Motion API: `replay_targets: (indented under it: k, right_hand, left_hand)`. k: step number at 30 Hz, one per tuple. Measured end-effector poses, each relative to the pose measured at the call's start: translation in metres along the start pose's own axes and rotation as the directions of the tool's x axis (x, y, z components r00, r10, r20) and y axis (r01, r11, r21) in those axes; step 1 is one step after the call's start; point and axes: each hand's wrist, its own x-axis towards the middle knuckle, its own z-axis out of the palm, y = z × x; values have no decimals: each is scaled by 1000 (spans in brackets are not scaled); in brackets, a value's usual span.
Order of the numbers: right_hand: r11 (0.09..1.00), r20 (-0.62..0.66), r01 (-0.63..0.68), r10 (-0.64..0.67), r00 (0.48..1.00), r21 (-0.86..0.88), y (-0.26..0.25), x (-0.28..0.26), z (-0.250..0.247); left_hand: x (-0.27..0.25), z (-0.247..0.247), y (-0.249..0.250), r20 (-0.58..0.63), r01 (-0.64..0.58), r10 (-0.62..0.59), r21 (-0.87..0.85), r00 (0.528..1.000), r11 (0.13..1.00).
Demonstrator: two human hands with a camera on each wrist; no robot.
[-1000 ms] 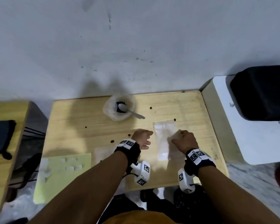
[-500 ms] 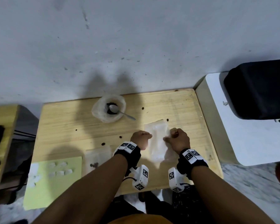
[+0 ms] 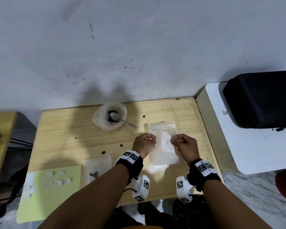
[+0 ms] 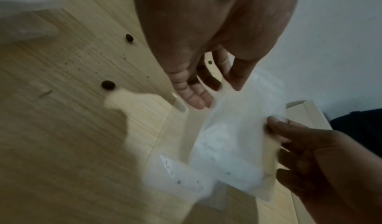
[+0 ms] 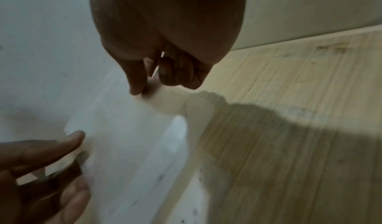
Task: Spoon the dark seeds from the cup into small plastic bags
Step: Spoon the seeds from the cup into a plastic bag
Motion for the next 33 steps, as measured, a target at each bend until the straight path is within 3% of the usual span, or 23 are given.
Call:
replay_targets:
  k: [4,7,10,14,16,19,21,22,25,27,29,33]
  right_hand:
    - [998,192,-49,56,980,-45,-16,-11,-4]
    - [967,165,129,-93,982,-222,-30,-11,1]
    - [933,149,246,-212,966,-263,-62,-15,16]
    - [930,388,224,-99,916,-292,-99,-24,41]
    - [950,413,152,-27,910,-271,-109,-33,53]
    - [977,373,67,14,928,-203,-116,-45,73]
    - [989,370,63,-10,929,-131,-123,-54,91]
    - [991,384,71,-23,923,-110,-126,-59,99]
    - [989,465,122,-69,883,-86,-138,-73,122]
    - [984,512,150,-83,855,-91,-146,-79,134]
    - [983,540,161,-88,837,-91,-150,-80,142]
    - [973,518,182,-84,851,-140,-155,-82,154]
  left_hand:
    - [-4,-11,12,-33,-226,232,128,972,966]
    - [-6,-27,24,13,-313,321,261,947,913]
    - [-12,-49,39,142,-426,402,360,904,830]
    - [-23,-84,59,221,-491,439,437,871,754]
    - [-27,-101,59,157,-508,499,476,852,718]
    - [-33,-123,50,-96,-519,666,549,739,655]
    - [-41,-132,52,-177,-527,688,518,704,673]
    - [-45,-134,54,-172,-519,665,496,727,696]
    - [-55,-143,63,-132,-405,490,402,862,821]
    - [-60,-151,65,-149,-352,402,277,903,894]
    - [-65,-160,67,-167,-354,396,236,903,905]
    - [-68,-174,68,-186,-395,459,299,869,869]
